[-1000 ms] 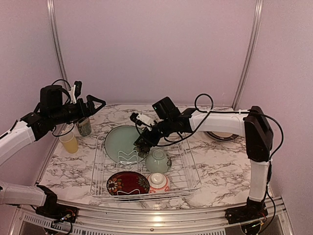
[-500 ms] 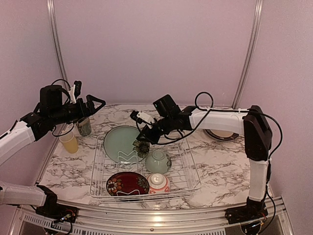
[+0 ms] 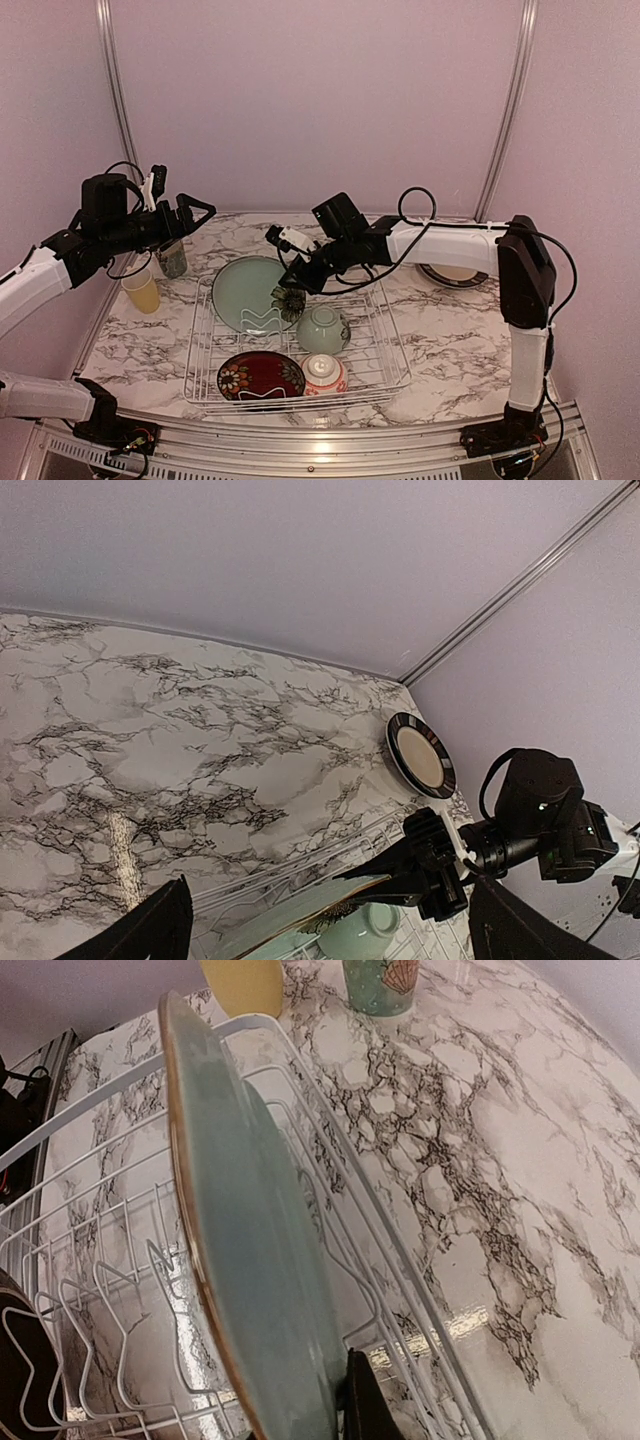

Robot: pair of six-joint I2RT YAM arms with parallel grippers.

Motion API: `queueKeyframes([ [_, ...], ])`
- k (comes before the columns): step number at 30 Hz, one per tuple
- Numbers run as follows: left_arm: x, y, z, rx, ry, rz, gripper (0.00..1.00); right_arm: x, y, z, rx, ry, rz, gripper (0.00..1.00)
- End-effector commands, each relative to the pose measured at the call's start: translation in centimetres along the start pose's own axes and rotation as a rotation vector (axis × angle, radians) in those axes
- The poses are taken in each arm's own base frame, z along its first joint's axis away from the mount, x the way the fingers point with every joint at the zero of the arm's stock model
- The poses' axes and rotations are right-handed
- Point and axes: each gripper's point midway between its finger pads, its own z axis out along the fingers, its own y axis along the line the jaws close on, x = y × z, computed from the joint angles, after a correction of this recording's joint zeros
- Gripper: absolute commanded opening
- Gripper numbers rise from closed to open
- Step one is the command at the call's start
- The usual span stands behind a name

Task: Unload the mixed dishes from the dish rack
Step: Grab the plate from the dish rack.

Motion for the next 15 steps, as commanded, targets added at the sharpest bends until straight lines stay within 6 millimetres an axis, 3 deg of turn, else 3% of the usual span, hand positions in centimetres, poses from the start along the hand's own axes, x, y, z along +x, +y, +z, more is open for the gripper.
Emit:
queueKeyframes([
  [1,0.0,-0.2,-0.4,0.002,-0.002,0.016,0.99,-5.9,1.3,-2.8,-0.001,-0.15,-0.01,0.0],
  [15,-0.2,-0.4,-0.4,0.007,-0.006,0.017,0.99,-9.5,0.6,-7.4,0.147,-0.262,-0.055,0.0],
])
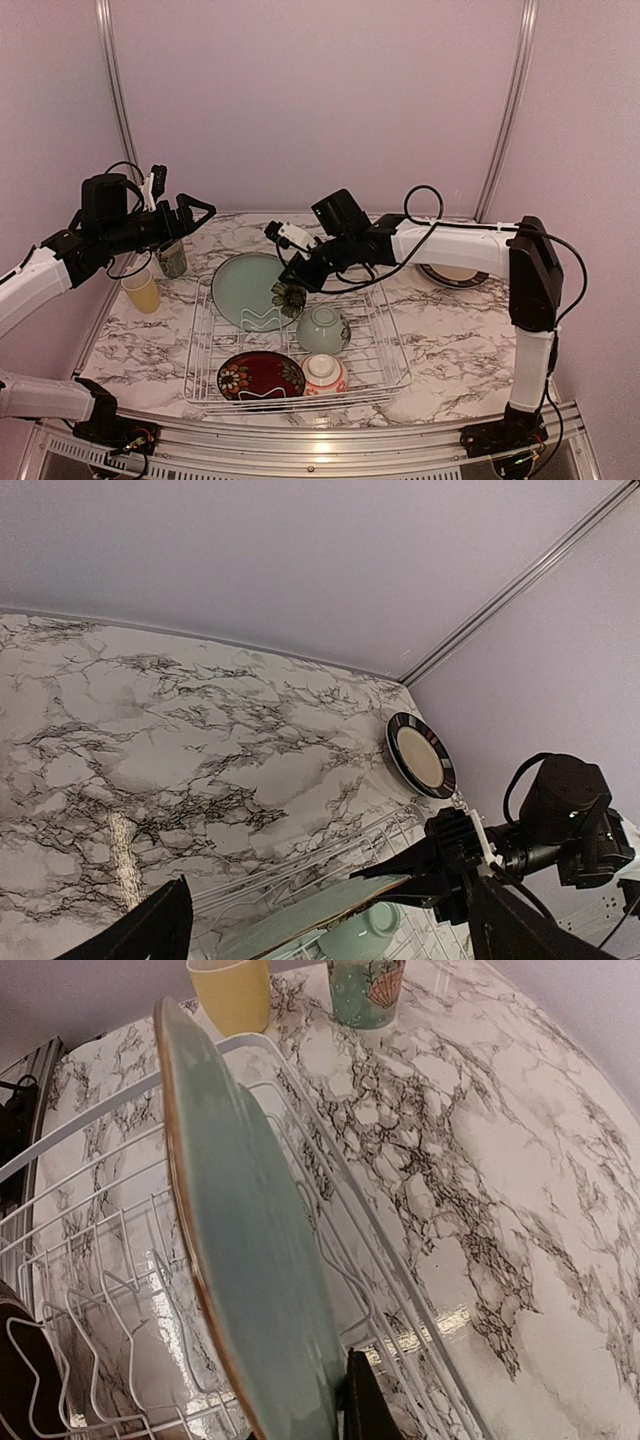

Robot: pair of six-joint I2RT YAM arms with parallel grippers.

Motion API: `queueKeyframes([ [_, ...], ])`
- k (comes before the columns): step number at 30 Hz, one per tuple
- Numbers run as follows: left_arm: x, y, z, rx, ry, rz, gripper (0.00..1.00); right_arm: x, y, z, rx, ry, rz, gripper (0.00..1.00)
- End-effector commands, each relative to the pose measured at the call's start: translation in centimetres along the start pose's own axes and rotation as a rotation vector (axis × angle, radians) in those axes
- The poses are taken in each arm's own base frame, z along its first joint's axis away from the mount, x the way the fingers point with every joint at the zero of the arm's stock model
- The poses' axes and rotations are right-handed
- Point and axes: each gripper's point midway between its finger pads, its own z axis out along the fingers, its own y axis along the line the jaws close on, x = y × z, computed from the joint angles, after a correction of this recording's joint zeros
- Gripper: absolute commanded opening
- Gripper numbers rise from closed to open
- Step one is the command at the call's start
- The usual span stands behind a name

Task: Unload the mixed dishes from the dish rack
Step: Grab the plate from the dish rack, then grab the plate.

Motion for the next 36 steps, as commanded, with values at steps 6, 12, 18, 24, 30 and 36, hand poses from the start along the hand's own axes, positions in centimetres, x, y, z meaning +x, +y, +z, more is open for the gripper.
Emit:
queueKeyframes([
  [6,-0.3,-0.5,-0.2,0.013,-0.003,0.014,0.99,-10.1,-0.3,-8.8,0.154,-0.301,-0.063,0.0],
  [12,-0.4,-0.6,-0.1,0.017,-0.005,0.01,0.99,-11.5,-0.7,-11.7,0.233,-0.372,-0.068,0.0],
  [18,-0.5,-0.7,-0.1,0.02,-0.007,0.009,0.99,-12.5,-0.9,-15.0,0.271,-0.473,-0.038,0.0],
  [24,-0.6,-0.7,0.0,0.02,-0.006,0.007,0.99,-12.0,-3.2,-19.2,0.227,-0.598,0.111,0.0],
  [30,-0.3,-0.6,-0.1,0.016,-0.002,0.008,0.99,-8.3,-8.1,-23.4,0.113,-0.706,0.366,0.0],
  [36,-0.3,-0.5,0.0,0.013,0.002,0.013,0.99,-3.1,-13.8,-28.9,0.139,-0.82,0.618,0.0],
])
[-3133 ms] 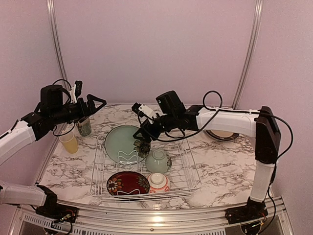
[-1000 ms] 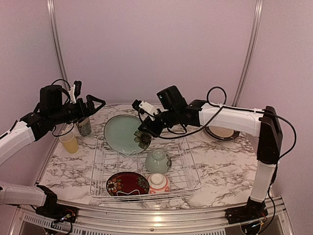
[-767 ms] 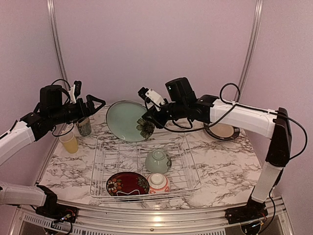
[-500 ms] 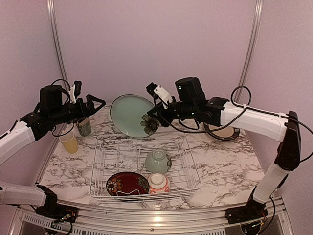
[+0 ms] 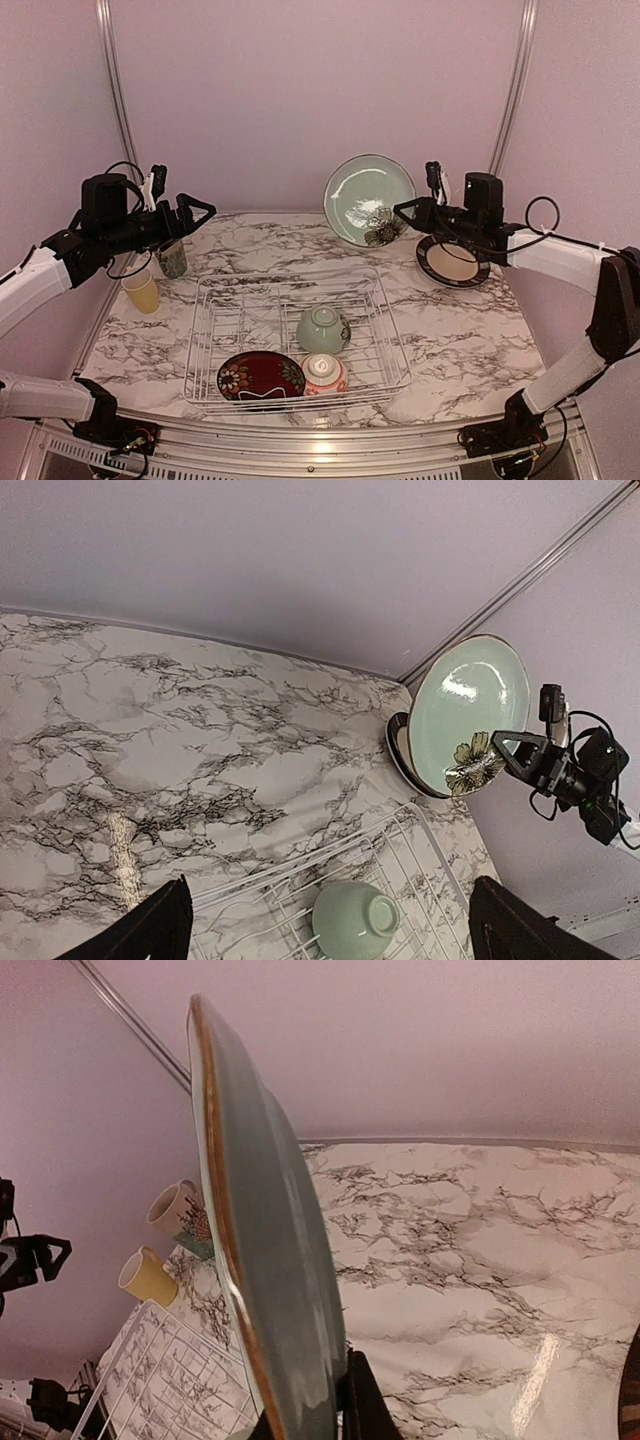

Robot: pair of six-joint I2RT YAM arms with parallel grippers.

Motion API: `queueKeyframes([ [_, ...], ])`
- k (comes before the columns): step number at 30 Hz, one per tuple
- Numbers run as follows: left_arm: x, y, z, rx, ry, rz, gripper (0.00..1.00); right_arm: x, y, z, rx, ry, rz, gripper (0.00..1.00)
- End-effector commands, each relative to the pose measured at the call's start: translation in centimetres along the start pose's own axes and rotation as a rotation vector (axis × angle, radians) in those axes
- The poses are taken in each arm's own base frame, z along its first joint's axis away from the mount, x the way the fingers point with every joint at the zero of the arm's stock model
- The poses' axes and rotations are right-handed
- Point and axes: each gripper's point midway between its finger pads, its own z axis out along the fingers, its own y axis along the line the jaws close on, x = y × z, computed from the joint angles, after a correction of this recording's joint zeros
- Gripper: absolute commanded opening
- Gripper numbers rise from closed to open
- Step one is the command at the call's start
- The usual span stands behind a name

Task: Unload the mixed dishes from the dish rack
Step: Grab the plate.

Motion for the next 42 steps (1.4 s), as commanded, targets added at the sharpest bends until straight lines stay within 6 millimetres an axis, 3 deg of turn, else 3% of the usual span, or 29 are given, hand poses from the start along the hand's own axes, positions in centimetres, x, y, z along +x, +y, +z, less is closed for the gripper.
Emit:
queueKeyframes([
  [1,-0.3,-0.5,-0.1,0.011,0.001,0.015,0.99,-7.3,0.7,-5.5,-0.129,-0.248,0.126,0.0],
  [4,-0.3,-0.5,0.0,0.013,0.002,0.016,0.99,-7.3,-3.5,-8.0,-0.045,-0.297,0.238,0.0],
  [10,-0.1,-0.4,0.2,0.01,0.009,0.014,0.99,-5.1,-11.2,-12.7,0.082,-0.381,0.461,0.0],
  [15,0.0,-0.2,0.2,0.006,0.012,0.014,0.99,-2.9,-15.3,-15.0,0.163,-0.432,0.636,0.0],
  [29,0.1,-0.3,0.0,0.01,0.014,0.017,0.99,1.3,-22.8,-15.1,0.388,-0.409,0.832,0.0],
  [42,0.3,-0.2,0.2,0.01,0.019,0.012,0.99,2.6,-26.4,-13.2,0.432,-0.364,0.888,0.0],
])
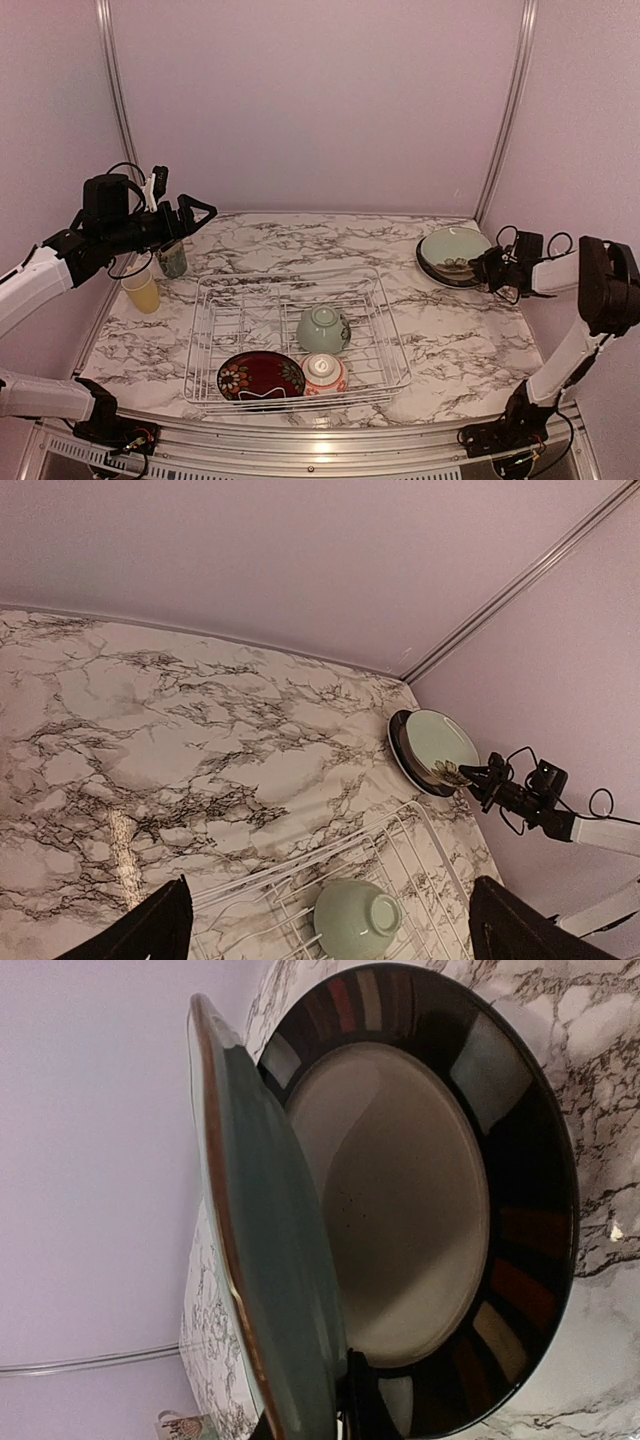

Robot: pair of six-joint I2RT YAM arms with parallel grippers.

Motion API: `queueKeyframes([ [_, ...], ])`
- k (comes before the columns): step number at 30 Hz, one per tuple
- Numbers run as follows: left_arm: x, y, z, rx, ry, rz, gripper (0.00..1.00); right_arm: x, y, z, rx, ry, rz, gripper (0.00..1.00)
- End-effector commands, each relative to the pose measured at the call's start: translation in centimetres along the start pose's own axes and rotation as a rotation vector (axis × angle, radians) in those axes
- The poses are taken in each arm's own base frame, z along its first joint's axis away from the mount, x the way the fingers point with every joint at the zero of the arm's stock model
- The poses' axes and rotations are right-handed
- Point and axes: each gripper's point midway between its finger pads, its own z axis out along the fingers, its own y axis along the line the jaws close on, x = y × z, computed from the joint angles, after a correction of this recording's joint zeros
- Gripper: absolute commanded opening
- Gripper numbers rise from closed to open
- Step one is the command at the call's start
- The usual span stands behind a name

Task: Unload the mixed dishes from the dish rack
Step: Grab the plate.

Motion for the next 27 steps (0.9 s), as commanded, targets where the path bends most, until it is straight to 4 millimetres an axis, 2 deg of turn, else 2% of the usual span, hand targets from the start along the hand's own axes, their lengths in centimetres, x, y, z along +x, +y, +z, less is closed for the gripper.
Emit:
queueKeyframes([
  [1,0.2,-0.3,-0.1,0.013,0.01,0.013,0.99,-2.7,5.1,0.1,-0.148,-0.057,-0.074,0.0],
  [21,0.1,-0.3,0.4,0.016,0.016,0.006,0.99,-3.1,4.1,2.7,-0.141,-0.02,-0.1,0.06],
  [24,0.0,-0.4,0.5,0.017,0.016,0.005,0.99,-3.2,4.1,3.0,-0.142,-0.017,-0.109,0.14],
  [27,0.0,-0.4,0.5,0.019,0.017,0.004,0.99,-3.1,4.0,3.0,-0.14,-0.009,-0.118,0.26],
])
